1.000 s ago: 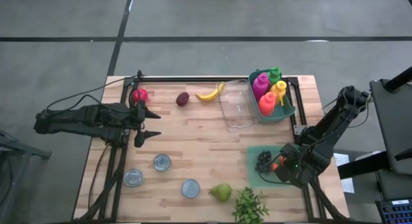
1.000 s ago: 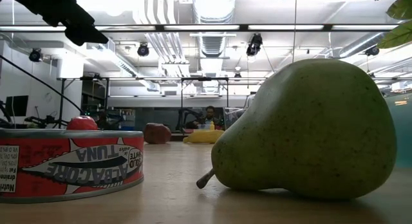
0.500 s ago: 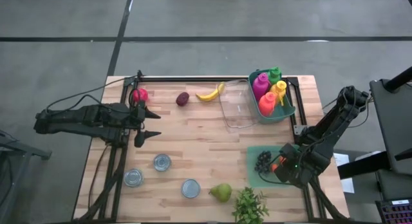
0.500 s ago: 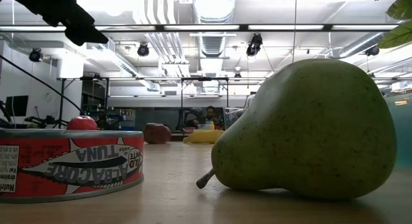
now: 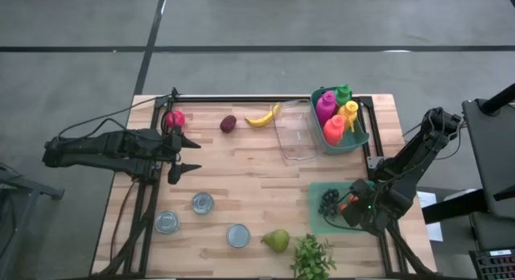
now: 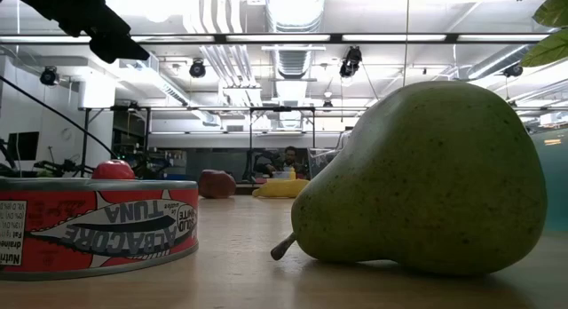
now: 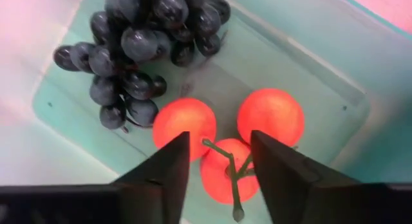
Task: Pick & Place Food Item
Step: Put the pear into the green transparent bin
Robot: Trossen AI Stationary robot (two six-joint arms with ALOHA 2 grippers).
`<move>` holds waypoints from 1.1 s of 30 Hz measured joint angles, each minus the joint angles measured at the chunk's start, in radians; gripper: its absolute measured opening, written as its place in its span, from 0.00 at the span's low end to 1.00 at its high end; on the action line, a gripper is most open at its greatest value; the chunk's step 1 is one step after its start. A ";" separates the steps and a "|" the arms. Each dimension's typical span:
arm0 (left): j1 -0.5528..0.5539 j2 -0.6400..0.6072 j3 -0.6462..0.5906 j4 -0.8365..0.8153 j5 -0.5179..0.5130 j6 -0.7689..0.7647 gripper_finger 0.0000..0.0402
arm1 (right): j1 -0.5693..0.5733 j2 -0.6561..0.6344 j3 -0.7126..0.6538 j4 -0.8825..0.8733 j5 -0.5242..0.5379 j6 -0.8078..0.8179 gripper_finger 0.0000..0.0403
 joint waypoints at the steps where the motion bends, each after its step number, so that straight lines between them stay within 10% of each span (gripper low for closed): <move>1: 0.000 0.000 0.000 0.000 0.000 0.000 0.86 | 0.000 0.000 0.000 0.004 0.005 0.000 0.43; 11: 0.000 0.000 0.000 0.000 0.000 0.000 0.86 | -0.001 0.000 0.000 0.025 0.024 0.021 0.69; 25: 0.000 0.000 0.000 0.000 0.000 0.000 0.86 | 0.000 -0.002 0.119 -0.060 0.035 -0.036 0.71; 33: 0.000 0.000 0.000 0.000 0.000 0.000 0.86 | 0.000 -0.003 0.223 -0.120 0.211 -0.103 0.71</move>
